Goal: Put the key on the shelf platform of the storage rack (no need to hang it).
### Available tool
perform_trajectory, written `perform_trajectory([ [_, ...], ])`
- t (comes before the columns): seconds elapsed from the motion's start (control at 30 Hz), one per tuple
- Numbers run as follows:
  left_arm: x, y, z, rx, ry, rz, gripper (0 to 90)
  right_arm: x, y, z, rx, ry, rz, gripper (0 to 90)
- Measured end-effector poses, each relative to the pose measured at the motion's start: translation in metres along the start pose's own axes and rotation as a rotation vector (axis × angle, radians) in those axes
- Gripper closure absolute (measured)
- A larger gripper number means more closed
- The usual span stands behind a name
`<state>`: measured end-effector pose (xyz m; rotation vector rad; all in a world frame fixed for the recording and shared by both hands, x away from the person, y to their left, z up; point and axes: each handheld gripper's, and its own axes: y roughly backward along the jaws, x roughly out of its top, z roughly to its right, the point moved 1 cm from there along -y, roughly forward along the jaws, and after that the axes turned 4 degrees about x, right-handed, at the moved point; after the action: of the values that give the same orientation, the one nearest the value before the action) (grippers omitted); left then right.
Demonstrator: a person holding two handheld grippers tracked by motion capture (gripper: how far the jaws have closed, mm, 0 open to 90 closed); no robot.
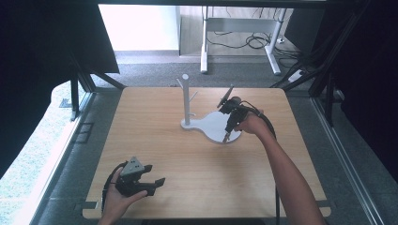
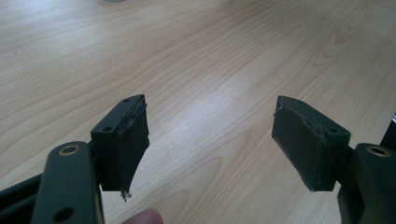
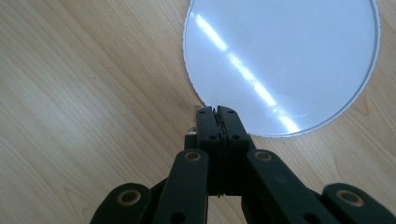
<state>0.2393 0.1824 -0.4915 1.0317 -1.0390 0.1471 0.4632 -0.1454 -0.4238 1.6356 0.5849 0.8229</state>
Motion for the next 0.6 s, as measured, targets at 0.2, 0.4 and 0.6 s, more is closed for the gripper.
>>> perform_trajectory([
  [0.2,0.000,0.001,-0.001,0.000,0.000,0.004,27.3,0.008,0.001,0.006,0.009,-0.026,0.020,89.8],
  [0.4,0.000,0.001,-0.001,0.000,0.001,0.007,27.4,0.016,-0.001,0.013,0.012,-0.032,0.033,89.8],
  [0.6,0.000,0.001,0.000,0.002,0.000,0.007,27.4,0.023,-0.005,0.017,0.013,-0.036,0.039,89.8],
])
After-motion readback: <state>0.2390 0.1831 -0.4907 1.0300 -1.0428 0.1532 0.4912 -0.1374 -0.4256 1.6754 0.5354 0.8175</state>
